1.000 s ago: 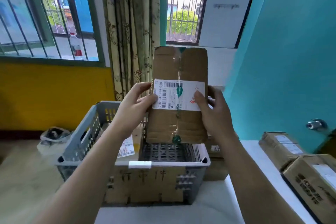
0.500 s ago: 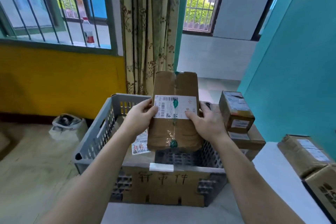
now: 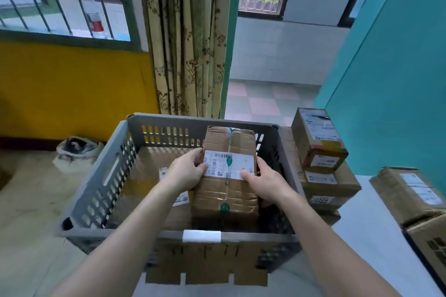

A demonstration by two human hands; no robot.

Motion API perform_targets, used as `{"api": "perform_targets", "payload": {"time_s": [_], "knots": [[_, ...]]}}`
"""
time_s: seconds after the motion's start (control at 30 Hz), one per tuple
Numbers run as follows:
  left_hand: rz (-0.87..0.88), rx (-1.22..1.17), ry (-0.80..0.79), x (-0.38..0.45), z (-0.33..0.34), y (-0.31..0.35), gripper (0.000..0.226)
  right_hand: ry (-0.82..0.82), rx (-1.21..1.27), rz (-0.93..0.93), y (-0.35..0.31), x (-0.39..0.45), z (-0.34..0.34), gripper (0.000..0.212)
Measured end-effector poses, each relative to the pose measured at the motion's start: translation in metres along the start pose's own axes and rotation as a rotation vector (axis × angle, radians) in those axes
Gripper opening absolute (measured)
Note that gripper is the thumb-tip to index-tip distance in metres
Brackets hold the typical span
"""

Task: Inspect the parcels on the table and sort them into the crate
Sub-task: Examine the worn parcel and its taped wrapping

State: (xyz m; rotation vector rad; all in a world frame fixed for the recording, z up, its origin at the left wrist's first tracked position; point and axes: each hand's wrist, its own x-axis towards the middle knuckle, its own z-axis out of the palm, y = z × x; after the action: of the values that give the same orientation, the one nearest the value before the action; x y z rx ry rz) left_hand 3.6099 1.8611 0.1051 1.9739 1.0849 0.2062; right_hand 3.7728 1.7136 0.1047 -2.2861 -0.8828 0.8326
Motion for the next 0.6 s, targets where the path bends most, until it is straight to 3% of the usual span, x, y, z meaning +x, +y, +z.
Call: {"api": "perform_targets", "payload": {"time_s": [0.17, 0.37, 0.6], "knots": [[0.008, 0.11, -0.054, 0.022, 0.013, 0.0, 0.061, -0.026, -0.045, 0.034, 0.011, 0.018, -0.004, 0.048], [-0.037, 0.276, -0.156, 0.036, 0.028, -0.017, 0.063, -0.155, -0.075, 0.118, 0.016, 0.036, 0.007, 0.061], [-0.061, 0.425, -0.292, 0.051, 0.046, -0.022, 0.071, -0.332, -0.103, 0.163, 0.027, 0.06, 0.018, 0.119]]}}
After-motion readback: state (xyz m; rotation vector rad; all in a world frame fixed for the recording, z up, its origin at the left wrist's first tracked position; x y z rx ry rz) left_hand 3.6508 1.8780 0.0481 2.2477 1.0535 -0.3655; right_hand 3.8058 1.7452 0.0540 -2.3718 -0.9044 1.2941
